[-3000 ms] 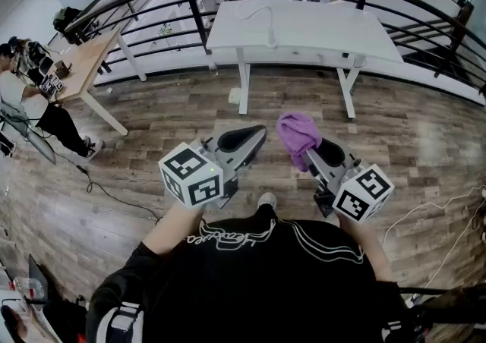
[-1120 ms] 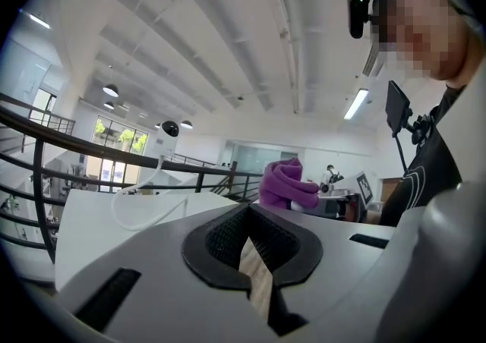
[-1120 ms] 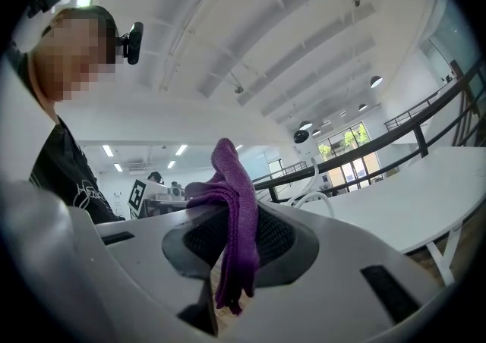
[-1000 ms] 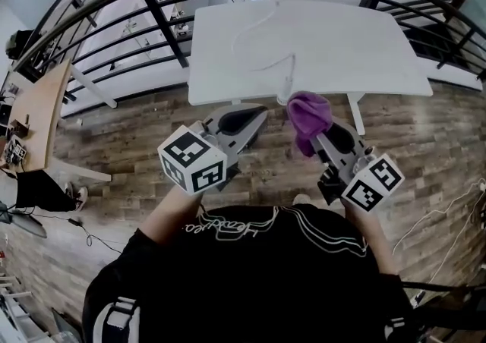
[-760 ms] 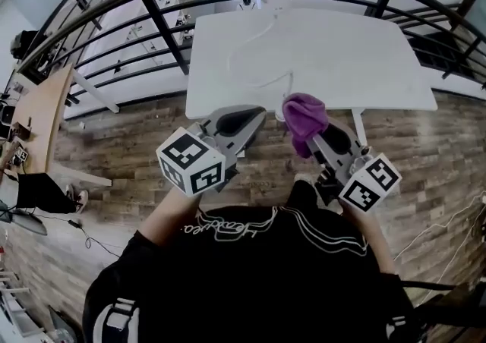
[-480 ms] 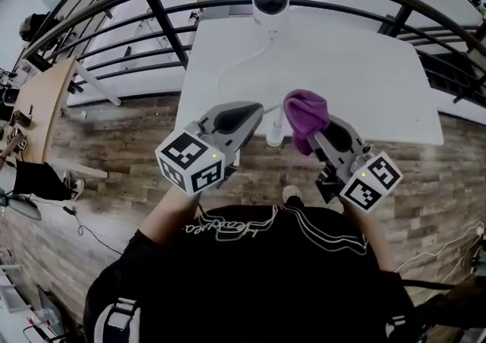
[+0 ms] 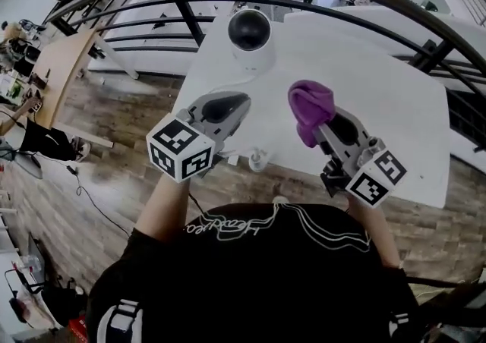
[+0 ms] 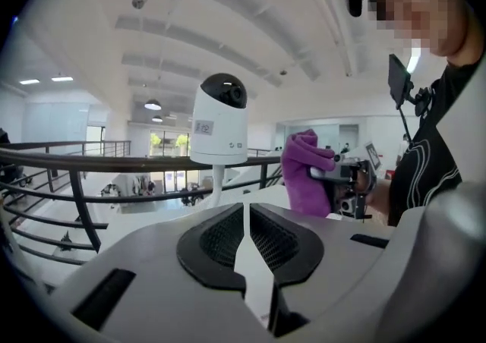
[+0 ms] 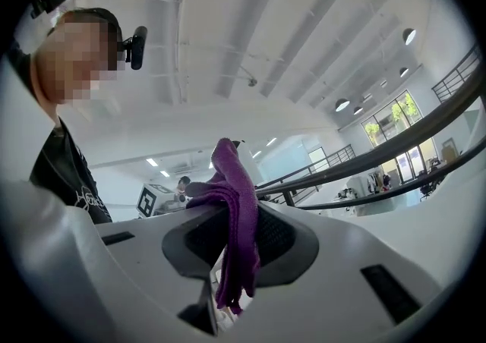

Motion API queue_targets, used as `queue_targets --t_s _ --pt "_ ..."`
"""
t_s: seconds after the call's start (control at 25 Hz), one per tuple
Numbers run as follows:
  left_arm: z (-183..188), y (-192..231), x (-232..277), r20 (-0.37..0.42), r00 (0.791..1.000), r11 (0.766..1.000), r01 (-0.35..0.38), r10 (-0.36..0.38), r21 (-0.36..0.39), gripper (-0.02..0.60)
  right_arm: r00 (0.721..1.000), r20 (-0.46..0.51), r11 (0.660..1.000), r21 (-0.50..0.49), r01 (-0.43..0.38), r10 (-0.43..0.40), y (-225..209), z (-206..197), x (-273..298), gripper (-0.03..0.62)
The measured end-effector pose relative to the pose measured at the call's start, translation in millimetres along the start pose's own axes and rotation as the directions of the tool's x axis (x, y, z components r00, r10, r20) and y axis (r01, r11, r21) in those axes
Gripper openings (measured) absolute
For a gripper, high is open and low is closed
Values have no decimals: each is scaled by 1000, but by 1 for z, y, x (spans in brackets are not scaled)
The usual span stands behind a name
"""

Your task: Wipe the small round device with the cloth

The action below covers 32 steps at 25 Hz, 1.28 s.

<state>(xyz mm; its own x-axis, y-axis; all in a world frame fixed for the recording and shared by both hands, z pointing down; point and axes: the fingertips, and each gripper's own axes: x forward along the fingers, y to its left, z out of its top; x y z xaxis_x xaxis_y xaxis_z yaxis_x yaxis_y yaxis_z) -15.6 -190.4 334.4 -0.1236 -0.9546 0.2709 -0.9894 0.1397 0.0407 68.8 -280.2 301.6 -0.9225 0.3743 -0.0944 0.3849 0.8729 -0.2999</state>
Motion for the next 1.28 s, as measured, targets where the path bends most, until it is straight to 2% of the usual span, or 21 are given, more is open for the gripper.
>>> queue_targets --t_s 0.08,0.32,0.4,0.56,0.68,0.8,1.04,1.2,1.28 --pt "0 -3 4 -23 1000 1000 -16 16 0 14 999 -10 999 9 -34 34 -16 2 -4 72" --pt "6 31 -18 -39 991 986 -122 128 118 17 996 -21 996 35 -84 85 -28 -4 28 72" --pt "7 39 -19 -55 988 980 -132 141 151 66 995 -26 995 39 -93 94 -28 -3 35 72" --pt "3 48 -3 -114 989 976 -69 94 208 112 996 -21 995 38 -88 89 -37 4 47 72" --pt "-9 50 8 -173 983 960 -5 56 281 127 998 -12 997 46 -67 68 -43 3 49 72" --pt "-17 55 22 -202 979 947 33 34 320 127 999 3 998 57 -39 39 -55 4 47 72" --pt "-25 57 37 -228 973 931 59 26 359 121 1000 4 998 67 -16 16 -65 0 43 72" --pt "-25 55 39 -232 971 909 50 52 414 63 1000 9 998 61 -14 14 -66 5 39 72" --pt "-25 55 38 -233 970 899 41 69 436 60 1000 11 998 56 -18 17 -65 8 38 72"
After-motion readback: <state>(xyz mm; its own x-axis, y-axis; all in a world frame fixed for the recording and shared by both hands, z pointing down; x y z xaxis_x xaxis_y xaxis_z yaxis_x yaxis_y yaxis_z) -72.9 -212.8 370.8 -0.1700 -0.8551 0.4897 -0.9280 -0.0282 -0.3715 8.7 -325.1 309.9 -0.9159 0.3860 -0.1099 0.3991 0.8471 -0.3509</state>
